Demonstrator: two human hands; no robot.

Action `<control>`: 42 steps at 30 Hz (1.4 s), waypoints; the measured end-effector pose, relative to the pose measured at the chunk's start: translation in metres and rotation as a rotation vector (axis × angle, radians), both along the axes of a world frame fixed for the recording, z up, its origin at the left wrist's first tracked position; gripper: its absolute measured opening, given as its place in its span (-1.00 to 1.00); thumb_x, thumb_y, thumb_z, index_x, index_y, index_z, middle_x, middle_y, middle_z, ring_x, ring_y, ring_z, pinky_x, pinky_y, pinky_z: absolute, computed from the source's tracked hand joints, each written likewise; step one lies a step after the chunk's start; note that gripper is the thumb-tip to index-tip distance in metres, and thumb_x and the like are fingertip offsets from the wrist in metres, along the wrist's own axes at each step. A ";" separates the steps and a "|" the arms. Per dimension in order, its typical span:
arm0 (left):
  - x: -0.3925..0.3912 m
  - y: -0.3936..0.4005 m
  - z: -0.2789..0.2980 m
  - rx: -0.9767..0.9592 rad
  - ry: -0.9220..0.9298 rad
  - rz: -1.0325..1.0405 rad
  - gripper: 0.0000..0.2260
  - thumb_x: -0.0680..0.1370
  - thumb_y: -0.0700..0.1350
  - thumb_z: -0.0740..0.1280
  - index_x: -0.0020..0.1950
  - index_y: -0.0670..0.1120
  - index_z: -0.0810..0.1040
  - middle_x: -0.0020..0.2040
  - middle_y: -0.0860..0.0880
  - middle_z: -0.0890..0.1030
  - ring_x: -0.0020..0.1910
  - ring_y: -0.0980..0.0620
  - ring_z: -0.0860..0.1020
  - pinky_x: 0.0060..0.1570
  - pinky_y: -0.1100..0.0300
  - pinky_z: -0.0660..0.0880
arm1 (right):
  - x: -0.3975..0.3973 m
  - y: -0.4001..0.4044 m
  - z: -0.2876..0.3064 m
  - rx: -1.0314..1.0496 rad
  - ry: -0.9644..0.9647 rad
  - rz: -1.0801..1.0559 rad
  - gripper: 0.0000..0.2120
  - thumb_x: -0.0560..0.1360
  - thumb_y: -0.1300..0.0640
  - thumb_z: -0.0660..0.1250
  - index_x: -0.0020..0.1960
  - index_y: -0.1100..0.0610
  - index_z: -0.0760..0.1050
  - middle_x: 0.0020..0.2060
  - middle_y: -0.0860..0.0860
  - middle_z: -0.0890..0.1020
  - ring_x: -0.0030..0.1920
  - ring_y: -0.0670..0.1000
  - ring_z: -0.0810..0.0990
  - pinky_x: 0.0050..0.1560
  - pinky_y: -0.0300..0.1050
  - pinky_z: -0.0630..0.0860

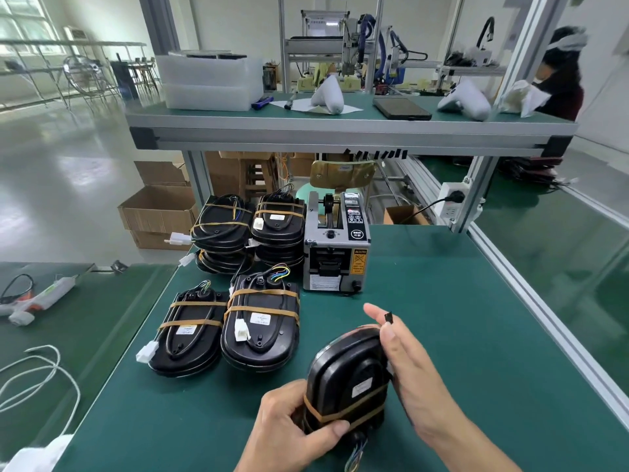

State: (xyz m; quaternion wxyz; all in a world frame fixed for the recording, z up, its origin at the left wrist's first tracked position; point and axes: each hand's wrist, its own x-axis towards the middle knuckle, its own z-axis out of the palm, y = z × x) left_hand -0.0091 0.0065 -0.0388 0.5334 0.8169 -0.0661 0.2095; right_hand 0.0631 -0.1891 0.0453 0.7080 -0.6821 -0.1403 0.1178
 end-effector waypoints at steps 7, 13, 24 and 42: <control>-0.002 -0.004 0.010 -0.030 0.094 -0.077 -0.51 0.38 0.37 0.59 0.23 0.20 0.68 -0.33 0.15 0.53 -0.36 0.20 0.43 -0.35 0.23 0.35 | 0.000 0.002 0.006 -0.059 -0.130 -0.092 -0.39 0.38 -0.60 0.23 0.36 -0.40 0.41 0.05 -0.04 0.65 0.18 -0.03 0.64 0.32 0.07 0.51; -0.003 -0.001 0.006 -0.102 0.067 -0.015 -0.26 0.37 0.50 0.47 0.50 0.30 0.44 -0.37 0.05 0.22 -0.43 0.11 0.23 -0.41 0.23 0.30 | 0.009 -0.010 0.035 -0.600 -0.460 -0.032 -0.31 0.43 -0.63 0.04 0.48 -0.40 0.13 0.11 -0.34 0.53 0.20 -0.24 0.48 0.16 -0.30 0.38; -0.001 -0.005 0.006 -0.078 -0.031 -0.089 -0.53 0.56 0.12 0.53 0.44 0.04 0.60 0.19 0.08 0.74 0.13 0.09 0.73 0.08 0.32 0.58 | -0.023 0.020 0.020 -0.999 -0.961 0.072 -0.40 0.57 -0.39 0.18 0.42 -0.01 0.43 0.02 -0.19 0.56 0.01 -0.08 0.53 0.11 -0.08 0.44; 0.002 -0.008 0.004 -0.071 0.090 -0.026 -0.67 0.51 -0.10 0.50 0.27 0.09 0.66 0.01 0.01 0.73 -0.06 0.06 0.69 -0.03 0.28 0.56 | 0.048 -0.044 0.045 -0.646 -1.065 0.147 -0.90 0.61 0.15 0.39 0.07 0.15 0.65 -0.11 -0.10 0.60 -0.17 -0.07 0.59 -0.15 -0.05 0.59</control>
